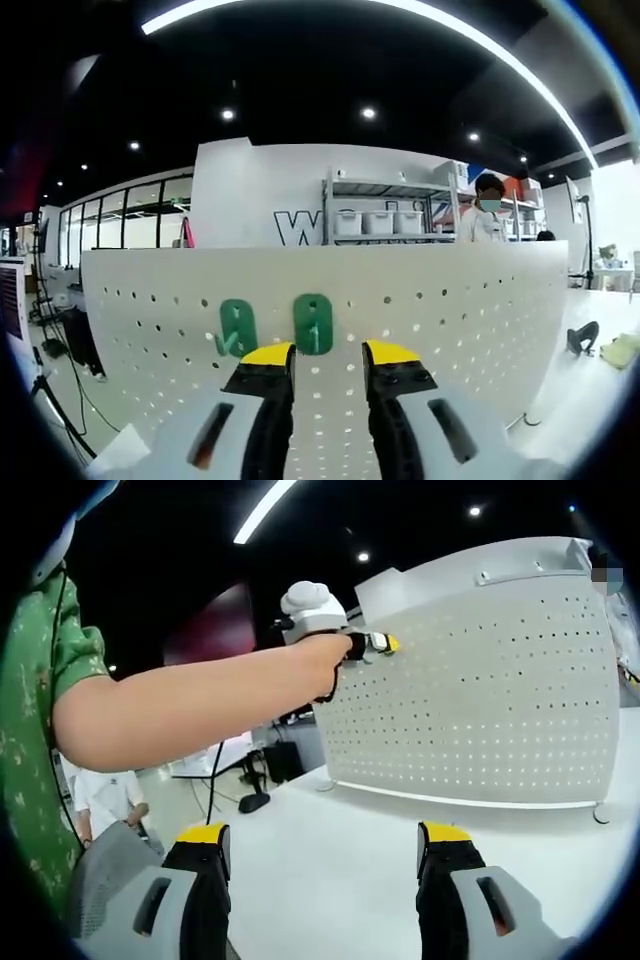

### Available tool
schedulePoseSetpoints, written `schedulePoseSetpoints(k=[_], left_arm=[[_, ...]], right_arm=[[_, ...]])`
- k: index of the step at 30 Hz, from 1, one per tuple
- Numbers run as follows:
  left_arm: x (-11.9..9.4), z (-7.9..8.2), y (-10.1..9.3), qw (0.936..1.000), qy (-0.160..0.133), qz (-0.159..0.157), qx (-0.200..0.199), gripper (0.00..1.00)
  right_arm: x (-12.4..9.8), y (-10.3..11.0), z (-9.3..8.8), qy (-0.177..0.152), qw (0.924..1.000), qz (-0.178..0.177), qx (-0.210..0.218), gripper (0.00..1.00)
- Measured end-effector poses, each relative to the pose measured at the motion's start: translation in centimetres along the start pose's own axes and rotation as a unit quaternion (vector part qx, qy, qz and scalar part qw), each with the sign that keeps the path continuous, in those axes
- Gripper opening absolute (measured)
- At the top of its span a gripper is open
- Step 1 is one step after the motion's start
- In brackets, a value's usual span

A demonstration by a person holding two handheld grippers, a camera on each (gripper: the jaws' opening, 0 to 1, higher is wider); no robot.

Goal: Insert the hook assembly into the mounting plate slot until the hook locks in place.

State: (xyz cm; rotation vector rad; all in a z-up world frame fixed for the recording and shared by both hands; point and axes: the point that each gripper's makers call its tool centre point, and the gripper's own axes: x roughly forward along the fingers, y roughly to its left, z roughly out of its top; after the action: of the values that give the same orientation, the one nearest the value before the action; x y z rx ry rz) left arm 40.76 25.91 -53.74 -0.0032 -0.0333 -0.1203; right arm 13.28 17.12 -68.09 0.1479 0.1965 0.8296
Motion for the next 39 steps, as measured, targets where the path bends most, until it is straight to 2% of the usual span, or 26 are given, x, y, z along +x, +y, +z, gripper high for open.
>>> schedulePoseSetpoints(k=[12,20,28,39], left_arm=[[-1.2,-0.6,-0.2,0.9999,0.006,-0.009,0.006,0.33],[-2.3,-1.2,-0.1,0.9998,0.011,-0.01,0.009,0.33],[-3.8,-3.1,-0.3,0.9993,0.024,-0.019,0.021,0.33],[-6.6,-7.5,-0.6,0.9969,0.058,-0.037,0.037,0.32]], right_arm=[[0.0,0.2,0.0,0.0,1.0,0.002,-0.004,0.78],[0.0,0.4,0.1,-0.002,1.0,0.003,-0.007,0.78],[0.0,0.6,0.2,-0.004,0.9999,0.003,-0.01,0.78],[-0.1,0.7,0.4,-0.006,0.9999,0.004,-0.011,0.78]])
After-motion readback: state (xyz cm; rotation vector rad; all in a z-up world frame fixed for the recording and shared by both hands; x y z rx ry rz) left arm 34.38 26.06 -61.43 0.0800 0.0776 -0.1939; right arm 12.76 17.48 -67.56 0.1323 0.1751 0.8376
